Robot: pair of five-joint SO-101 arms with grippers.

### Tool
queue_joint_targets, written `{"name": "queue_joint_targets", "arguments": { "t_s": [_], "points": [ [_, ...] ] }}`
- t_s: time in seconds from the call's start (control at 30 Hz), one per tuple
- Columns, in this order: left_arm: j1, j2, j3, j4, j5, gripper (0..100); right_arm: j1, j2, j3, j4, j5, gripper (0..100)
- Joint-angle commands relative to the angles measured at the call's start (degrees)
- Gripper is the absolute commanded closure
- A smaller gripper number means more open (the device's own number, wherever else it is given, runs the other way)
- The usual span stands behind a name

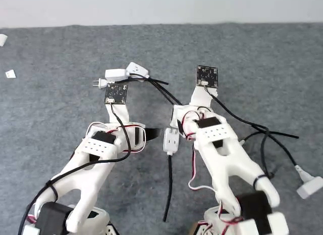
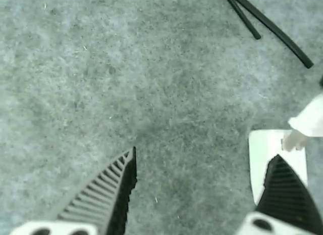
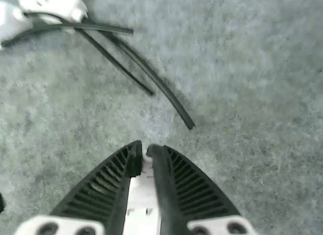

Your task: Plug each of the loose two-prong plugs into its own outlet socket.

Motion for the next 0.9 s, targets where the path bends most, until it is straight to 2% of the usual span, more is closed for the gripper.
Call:
{"name": "queue_joint_targets", "arguments": {
  "t_s": [0.0, 0.27, 0.63, 0.73, 0.87],
  "points": [
    [-0.35, -2.29, -1.8, -1.14, 0.7, 62, -1.19, 1.45, -3.08, 1.45, 0.0, 99.1],
    [-0.35, -2.29, -1.98, -1.14, 0.7, 62, -1.19, -0.48, -2.99, 3.65, 0.09, 99.1],
    [-0.35, -1.76, -2.68, -0.97, 0.7, 62, -0.75, -22.11, 11.16, 1.27, 5.27, 99.1],
    [-0.35, -1.49, -2.77, -0.53, 0.53, 62, -0.92, -25.45, 11.25, 7.16, 8.7, 99.1],
    [-0.26, 4.66, -7.78, 4.04, 0.44, 62, 1.8, -25.54, 5.89, 18.42, 12.84, 99.1]
  ]
}}
